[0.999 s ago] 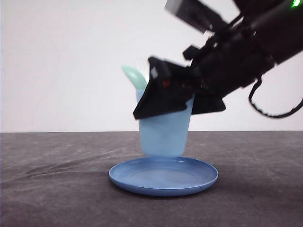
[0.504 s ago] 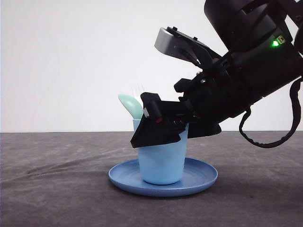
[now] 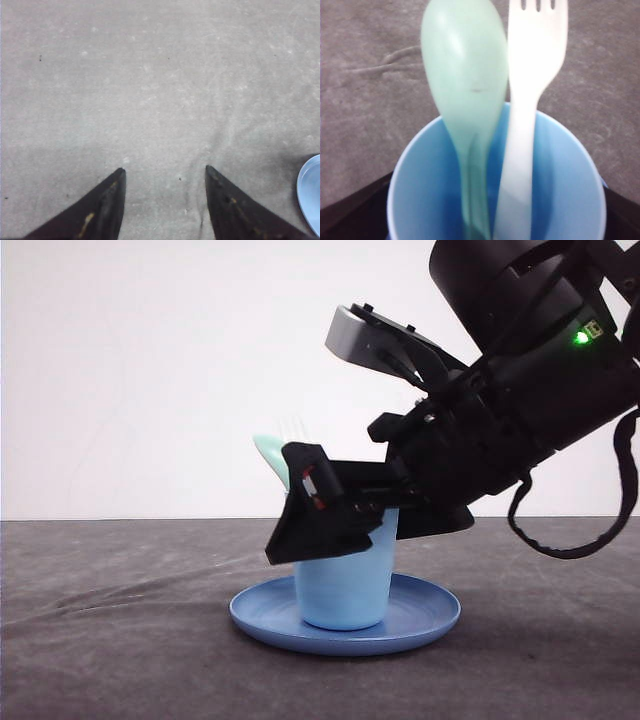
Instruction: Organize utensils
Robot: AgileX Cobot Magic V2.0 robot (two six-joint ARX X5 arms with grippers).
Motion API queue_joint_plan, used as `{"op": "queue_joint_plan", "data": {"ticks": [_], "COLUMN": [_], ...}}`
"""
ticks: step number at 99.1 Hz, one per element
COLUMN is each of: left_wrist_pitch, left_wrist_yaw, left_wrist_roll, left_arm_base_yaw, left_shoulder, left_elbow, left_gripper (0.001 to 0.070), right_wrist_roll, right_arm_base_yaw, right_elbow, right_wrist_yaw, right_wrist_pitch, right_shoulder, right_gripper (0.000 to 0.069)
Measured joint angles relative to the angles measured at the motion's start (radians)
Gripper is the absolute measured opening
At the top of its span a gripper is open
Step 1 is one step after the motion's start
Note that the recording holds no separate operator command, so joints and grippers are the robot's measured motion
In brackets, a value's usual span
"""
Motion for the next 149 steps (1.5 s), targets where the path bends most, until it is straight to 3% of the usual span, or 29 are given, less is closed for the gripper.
{"op": "queue_joint_plan", "data": {"ticks": [22,48,93,112,129,149], "left_wrist_pitch": [0.000,0.000,-0.030,-0.031,-0.030,-0.030], "left_wrist_yaw": [0.000,0.000,0.000,0.000,0.000,0.000], "left_wrist_roll": [0.000,0.000,0.000,0.001,0.015,0.023], "left_arm_base_yaw": [0.000,0.000,0.000,0.000,0.000,0.000], "left_shoulder": [0.000,0.000,0.000,0.000,0.000,0.000], "left_elbow": [0.000,0.000,0.000,0.000,0.000,0.000], "left_gripper": [0.0300,0.0300,0.0300,0.0300,0.0300,0.0300], "right_wrist_roll": [0.000,0.000,0.080,0.087,0.087,0.087], "right_arm_base_yaw": [-0.015,-0.085,-0.454,-0.571,-0.616,-0.622], "right_elbow": [0.001,0.068,0.311,0.377,0.377,0.377], "right_wrist_yaw": [0.007,0.007,0.007,0.015,0.107,0.133], "right_wrist_pitch": [-0.187,-0.640,-1.161,-1.287,-1.405,-1.423], "right_shoulder": [-0.137,-0.380,-0.625,-0.670,-0.684,-0.682], "right_gripper": [0.0625,0.0625,0.0625,0.0625,0.0625,0.0625]}}
